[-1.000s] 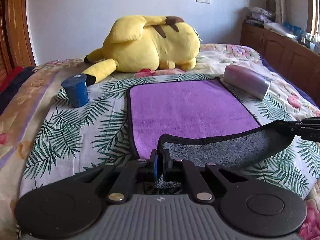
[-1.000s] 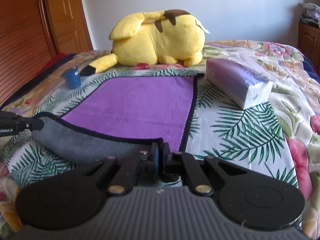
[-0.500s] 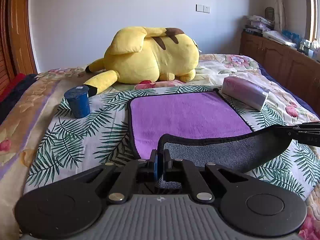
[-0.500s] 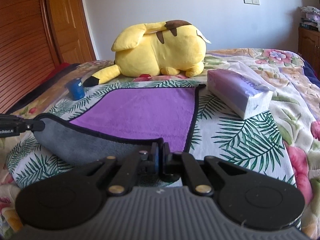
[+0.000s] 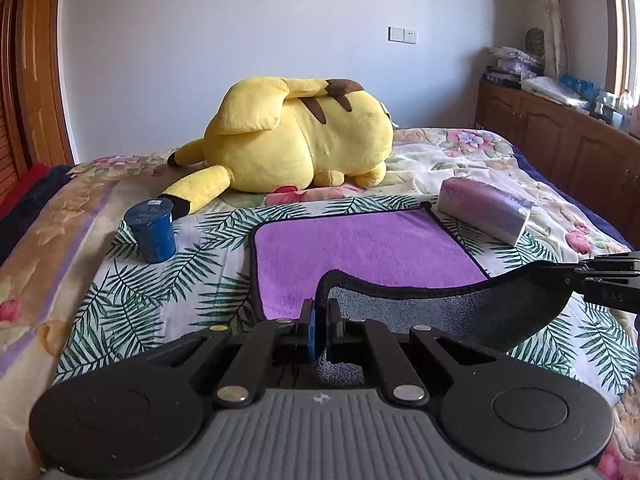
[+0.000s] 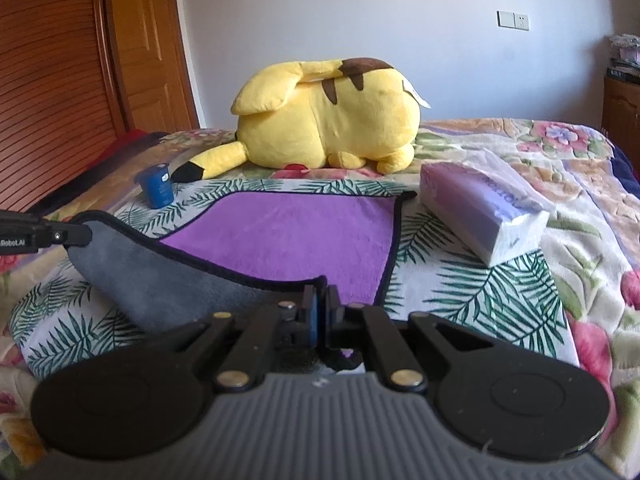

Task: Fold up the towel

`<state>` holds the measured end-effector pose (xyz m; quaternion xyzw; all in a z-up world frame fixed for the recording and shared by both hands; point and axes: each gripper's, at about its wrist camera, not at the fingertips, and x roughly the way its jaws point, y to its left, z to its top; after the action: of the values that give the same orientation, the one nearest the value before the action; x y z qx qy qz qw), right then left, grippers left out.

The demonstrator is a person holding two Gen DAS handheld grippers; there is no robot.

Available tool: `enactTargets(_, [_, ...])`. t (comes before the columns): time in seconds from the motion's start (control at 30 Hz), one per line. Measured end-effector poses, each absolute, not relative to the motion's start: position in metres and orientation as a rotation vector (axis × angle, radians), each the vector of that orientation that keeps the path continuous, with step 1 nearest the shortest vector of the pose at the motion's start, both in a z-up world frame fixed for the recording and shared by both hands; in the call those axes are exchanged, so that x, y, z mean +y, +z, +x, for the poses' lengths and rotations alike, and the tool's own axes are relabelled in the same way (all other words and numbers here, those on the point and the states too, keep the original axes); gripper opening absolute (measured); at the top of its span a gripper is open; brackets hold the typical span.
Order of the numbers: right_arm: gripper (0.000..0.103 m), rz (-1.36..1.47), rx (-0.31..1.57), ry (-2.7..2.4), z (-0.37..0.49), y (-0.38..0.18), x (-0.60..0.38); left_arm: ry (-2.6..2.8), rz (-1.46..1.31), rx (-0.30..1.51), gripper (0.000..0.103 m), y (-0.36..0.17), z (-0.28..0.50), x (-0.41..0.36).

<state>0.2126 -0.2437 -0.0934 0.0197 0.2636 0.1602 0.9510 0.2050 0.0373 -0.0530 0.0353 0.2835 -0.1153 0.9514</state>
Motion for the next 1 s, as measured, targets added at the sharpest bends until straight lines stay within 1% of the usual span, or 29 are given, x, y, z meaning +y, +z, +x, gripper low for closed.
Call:
enactTargets(0.37, [0.004,0.011,0.518,0.338,0.226,-0.093,-0.243,-0.250,0.110,0.556,0.005,-0.051,0.222,0.031])
enactTargets(0.8, [0.004,-0.040,0.533,0.350,0.249,-0.104,-0.237,-0.253,0.146,0.586,0.005,-0.069,0.250,0.033])
enactTargets(1.0, [0.004,-0.035,0.527,0.353,0.256,-0.105,-0.237,-0.256,0.134,0.581,0.005,-0.067,0.259,0.036])
